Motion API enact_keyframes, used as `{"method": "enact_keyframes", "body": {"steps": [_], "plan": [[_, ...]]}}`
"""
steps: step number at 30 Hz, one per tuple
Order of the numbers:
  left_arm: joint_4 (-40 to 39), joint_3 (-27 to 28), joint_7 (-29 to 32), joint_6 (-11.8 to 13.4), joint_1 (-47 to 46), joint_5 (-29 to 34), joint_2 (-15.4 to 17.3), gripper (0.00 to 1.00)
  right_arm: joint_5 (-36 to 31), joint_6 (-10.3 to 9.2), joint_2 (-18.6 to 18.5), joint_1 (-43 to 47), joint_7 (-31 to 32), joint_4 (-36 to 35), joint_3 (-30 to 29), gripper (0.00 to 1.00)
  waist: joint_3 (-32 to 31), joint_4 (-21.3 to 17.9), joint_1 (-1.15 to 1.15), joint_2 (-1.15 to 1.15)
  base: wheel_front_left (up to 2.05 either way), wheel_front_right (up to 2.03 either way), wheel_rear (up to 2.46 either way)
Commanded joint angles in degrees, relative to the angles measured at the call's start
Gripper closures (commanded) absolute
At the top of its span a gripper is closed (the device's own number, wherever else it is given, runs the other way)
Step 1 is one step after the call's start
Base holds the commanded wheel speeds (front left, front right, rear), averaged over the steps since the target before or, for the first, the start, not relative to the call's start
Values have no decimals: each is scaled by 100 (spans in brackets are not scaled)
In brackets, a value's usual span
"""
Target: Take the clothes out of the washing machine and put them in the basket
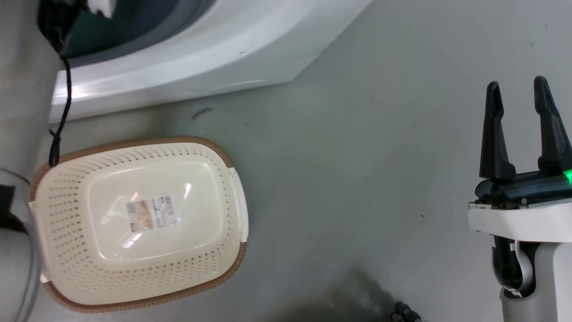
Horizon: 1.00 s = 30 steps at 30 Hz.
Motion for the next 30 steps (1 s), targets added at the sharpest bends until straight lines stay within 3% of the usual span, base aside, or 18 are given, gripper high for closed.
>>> {"method": "enact_keyframes", "body": {"steps": [1,12,18,24,30], "plan": [[-52,-68,-171,-3,161,-2,-6,100,-65,-4,7,59,-13,12,-7,0,-371,305,0,0,0,0,0],[-284,-424,-1730,-3,1486,-288,-262,100,-424,-4,6,566,-12,185,20,0,-1495,854,0,0,0,0,0],[-587,-377,-2230,129,2265,-373,-393,100,-530,-4,6,957,-13,284,11,0,-2154,1104,0,0,0,0,0],[-1566,-184,-2332,426,3084,-360,-253,100,-651,-4,6,1269,-12,322,38,0,-2707,1280,0,0,0,0,0],[-3036,-13,-2336,837,3894,-321,131,100,-671,-4,7,1475,-12,360,13,0,-3066,1417,0,0,0,0,0]]}}
